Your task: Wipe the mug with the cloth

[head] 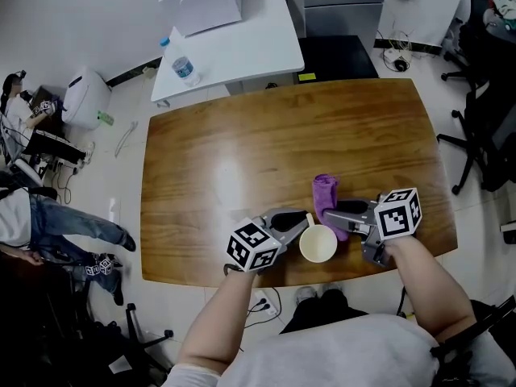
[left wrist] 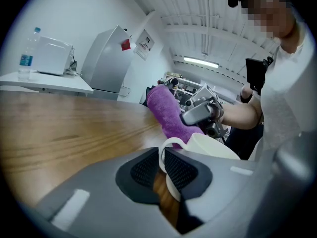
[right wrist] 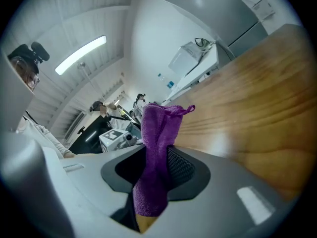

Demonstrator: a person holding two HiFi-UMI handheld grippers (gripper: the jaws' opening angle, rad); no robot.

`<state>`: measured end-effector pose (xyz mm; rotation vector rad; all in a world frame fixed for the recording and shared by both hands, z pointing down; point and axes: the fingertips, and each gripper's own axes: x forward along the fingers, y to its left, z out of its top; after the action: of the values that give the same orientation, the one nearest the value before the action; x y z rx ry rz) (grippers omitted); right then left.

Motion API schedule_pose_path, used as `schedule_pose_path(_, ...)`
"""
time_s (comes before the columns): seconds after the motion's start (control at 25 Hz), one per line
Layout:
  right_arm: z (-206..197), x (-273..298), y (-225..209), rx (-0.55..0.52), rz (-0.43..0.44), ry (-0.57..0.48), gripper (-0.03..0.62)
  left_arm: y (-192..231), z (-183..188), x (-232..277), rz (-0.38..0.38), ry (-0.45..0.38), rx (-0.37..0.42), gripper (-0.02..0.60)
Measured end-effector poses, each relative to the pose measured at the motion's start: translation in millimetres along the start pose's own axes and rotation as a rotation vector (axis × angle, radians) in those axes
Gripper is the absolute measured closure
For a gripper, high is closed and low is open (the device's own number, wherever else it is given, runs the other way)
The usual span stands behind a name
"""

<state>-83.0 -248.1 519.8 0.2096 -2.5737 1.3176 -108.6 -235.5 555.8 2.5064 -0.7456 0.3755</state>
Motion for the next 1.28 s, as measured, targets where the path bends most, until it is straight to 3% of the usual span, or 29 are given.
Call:
schedule_pose_path(0.2, -26.5, 9.4, -26.3, -0.069, -0.131, 0.151, 0.464, 0.8, -0.9, 0.0, 0.005, -0.002, -0.005, 0.549)
schedule_pose_path(0.4, -34.8, 13.0, -37.6, -0.053, -0.17, 0.178, 0.464, 1.1, -0.9, 0.5, 0.008, -0.004, -0.003, 0.549)
schedule_pose_path(0.96, -11.2, -66.7, 18.7, 0.027, -0.14, -0.133, 0.464, 13.1, -0.4, -14.2, 0.108, -0.056, -0.079, 0.548)
schedule_pose_path(1.12, -22.8, -65.8, 28.2, 0.076, -0.103, -0.171, 0.464, 13.3, 0.0, -16.2, 0.131, -0.068, -0.093, 0.548)
schedule_pose_path(1.28, -44.1, -48.8, 27.8, 0.127, -0.054, -0.14, 0.464, 12.3, -0.1, -18.2, 0.153, -0.082, -0.099, 0.548)
